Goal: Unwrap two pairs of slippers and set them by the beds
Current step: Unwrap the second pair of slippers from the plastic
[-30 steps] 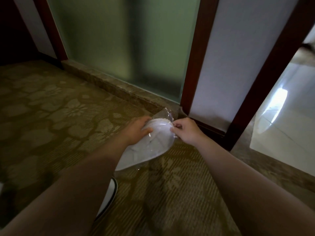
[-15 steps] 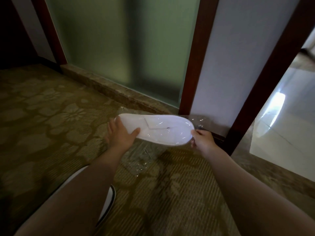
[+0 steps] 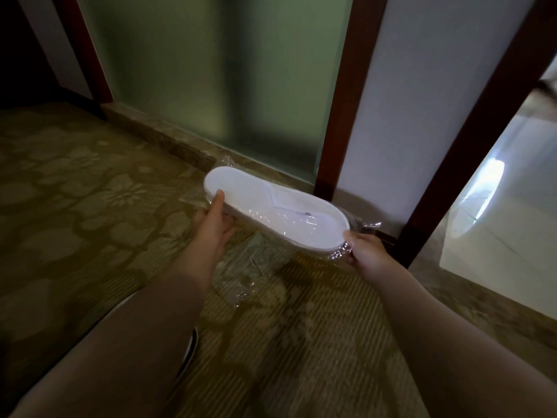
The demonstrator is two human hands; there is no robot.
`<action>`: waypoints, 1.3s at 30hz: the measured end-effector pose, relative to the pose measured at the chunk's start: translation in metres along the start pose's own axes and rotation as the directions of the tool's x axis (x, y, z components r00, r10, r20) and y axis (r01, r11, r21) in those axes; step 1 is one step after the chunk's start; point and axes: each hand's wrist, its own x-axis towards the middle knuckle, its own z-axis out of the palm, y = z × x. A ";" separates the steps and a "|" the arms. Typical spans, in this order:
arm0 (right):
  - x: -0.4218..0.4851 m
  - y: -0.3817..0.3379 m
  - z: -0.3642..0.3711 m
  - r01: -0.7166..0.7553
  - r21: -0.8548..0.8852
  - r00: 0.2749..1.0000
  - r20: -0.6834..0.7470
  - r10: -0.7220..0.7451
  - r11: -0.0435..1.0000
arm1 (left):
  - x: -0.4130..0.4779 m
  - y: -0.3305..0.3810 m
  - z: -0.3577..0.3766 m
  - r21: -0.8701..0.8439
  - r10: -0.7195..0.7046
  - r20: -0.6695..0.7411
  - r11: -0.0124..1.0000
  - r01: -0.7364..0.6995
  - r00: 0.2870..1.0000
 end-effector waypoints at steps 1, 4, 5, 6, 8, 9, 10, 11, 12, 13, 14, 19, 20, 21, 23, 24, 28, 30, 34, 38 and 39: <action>0.000 0.001 -0.002 -0.009 -0.014 1.000 -0.004 0.009 1.000 | 0.000 -0.002 0.000 0.005 0.006 -0.044 1.000 -0.006 0.999; 0.002 0.006 -0.006 -0.015 -0.008 1.000 -0.016 0.015 1.000 | 0.001 -0.008 -0.002 -0.016 0.006 -0.146 1.000 -0.008 0.989; 0.002 0.007 -0.007 -0.012 -0.014 0.999 -0.033 0.012 1.000 | 0.002 -0.009 -0.002 -0.029 0.004 -0.166 1.000 -0.009 0.986; 0.003 0.009 -0.008 -0.014 -0.016 0.998 -0.056 0.013 1.000 | 0.003 -0.009 -0.001 -0.040 0.001 -0.185 0.999 -0.009 0.983; 0.004 0.010 -0.010 -0.032 0.000 0.994 -0.101 0.032 0.999 | 0.005 -0.008 0.000 -0.040 0.004 -0.217 0.999 -0.013 0.976; 0.004 0.010 -0.011 -0.040 0.017 0.992 -0.115 0.042 0.999 | 0.005 -0.008 0.000 -0.034 0.009 -0.232 0.999 -0.017 0.973; 0.005 0.009 -0.011 -0.045 0.042 0.991 -0.125 0.050 0.998 | 0.005 -0.009 0.000 -0.026 0.013 -0.240 0.999 -0.020 0.971; 0.005 0.008 -0.012 -0.055 0.076 0.990 -0.128 0.064 0.996 | 0.004 -0.010 0.000 -0.017 0.013 -0.241 1.000 -0.018 0.970; 0.004 0.007 -0.012 -0.072 0.116 0.989 -0.123 0.086 0.991 | 0.003 -0.011 0.000 0.000 0.012 -0.238 1.000 -0.012 0.971; 0.003 0.006 -0.012 -0.088 0.150 0.988 -0.112 0.106 0.985 | 0.002 -0.011 0.000 0.018 0.010 -0.233 1.000 -0.006 0.973; 0.002 0.005 -0.013 -0.099 0.169 0.988 -0.097 0.117 0.981 | 0.001 -0.012 -0.001 0.036 0.009 -0.222 0.999 -0.001 0.975; -0.006 0.002 -0.014 -0.125 0.183 0.992 -0.010 0.129 0.975 | 0.000 -0.012 -0.005 0.119 -0.047 -0.139 0.991 0.063 0.989; -0.008 -0.001 -0.015 -0.127 0.198 0.992 0.007 0.129 0.972 | 0.001 -0.012 -0.006 0.122 -0.062 -0.134 0.989 0.078 0.989; -0.009 -0.003 -0.015 -0.130 0.206 0.991 0.012 0.130 0.970 | 0.001 -0.012 -0.007 0.125 -0.072 -0.131 0.988 0.089 0.989; -0.011 -0.006 -0.018 -0.129 0.224 0.991 -0.006 0.133 0.966 | 0.001 -0.012 -0.008 0.143 -0.091 -0.123 0.984 0.109 0.988; -0.012 -0.007 -0.019 -0.119 0.239 0.991 -0.028 0.129 0.964 | 0.001 -0.012 -0.008 0.161 -0.102 -0.111 0.980 0.119 0.989; -0.013 -0.009 -0.020 -0.033 0.224 0.959 -0.266 0.094 0.974 | 0.002 -0.013 -0.004 0.199 -0.114 -0.059 0.972 0.123 0.992; -0.014 -0.009 -0.021 0.031 0.234 0.921 -0.385 0.063 0.972 | 0.001 -0.012 -0.002 0.173 -0.118 -0.057 0.977 0.126 0.991; -0.020 -0.011 -0.024 0.097 0.269 0.880 -0.472 0.043 0.958 | 0.002 -0.010 -0.004 0.135 -0.085 -0.101 0.986 0.098 0.991; -0.022 -0.015 -0.030 0.099 0.264 0.859 -0.509 0.052 0.959 | 0.004 -0.002 -0.010 0.108 -0.062 -0.144 0.991 0.078 0.988; -0.022 -0.016 -0.033 0.090 0.263 0.857 -0.513 0.060 0.961 | 0.004 0.000 -0.014 0.123 -0.056 -0.158 0.990 0.076 0.986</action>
